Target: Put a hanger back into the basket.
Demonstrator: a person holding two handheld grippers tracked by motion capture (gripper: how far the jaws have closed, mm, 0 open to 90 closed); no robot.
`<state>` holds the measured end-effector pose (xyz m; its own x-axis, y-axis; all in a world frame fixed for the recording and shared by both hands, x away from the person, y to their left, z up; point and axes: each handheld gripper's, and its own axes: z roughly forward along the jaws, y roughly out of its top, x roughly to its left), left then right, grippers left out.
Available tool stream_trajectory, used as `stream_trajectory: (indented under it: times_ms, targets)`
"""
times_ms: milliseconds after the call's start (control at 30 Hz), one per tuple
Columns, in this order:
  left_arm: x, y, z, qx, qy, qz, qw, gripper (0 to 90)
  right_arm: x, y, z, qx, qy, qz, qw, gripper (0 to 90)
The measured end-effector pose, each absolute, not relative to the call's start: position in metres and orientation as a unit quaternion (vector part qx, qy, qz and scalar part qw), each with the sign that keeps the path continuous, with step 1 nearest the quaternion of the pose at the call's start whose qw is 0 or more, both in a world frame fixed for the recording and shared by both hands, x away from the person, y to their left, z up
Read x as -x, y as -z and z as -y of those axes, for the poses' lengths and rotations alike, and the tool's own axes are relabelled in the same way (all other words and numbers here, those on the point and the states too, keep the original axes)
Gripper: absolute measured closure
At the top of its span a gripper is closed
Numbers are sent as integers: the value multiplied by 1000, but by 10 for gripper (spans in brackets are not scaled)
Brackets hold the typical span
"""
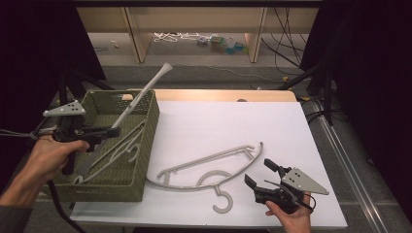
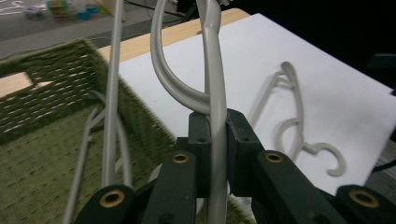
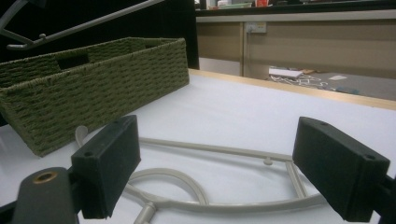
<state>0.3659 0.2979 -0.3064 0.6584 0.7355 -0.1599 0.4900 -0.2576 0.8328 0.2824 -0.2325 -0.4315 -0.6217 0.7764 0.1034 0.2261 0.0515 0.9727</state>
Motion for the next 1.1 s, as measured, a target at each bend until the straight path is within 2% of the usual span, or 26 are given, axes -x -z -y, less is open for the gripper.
stream_trajectory:
  times_ms: [433,667,767,1100]
  targets:
    - [-362,328,-340,-808,-159,-401,400,821,-283,432,231,-361,-587,-685,235,158]
    - [-362,337,-347,-820,-165,-398,376,820,-283,432,232,-366,-582,-686,237,158]
    - [-362,340,-351,-841,-167,-381,345,821,-282,432,232,-364,-582,-687,238,158]
    - [-364,352,-354,-845,-160,-390,327,820,-283,432,232,-365,-583,-686,237,158]
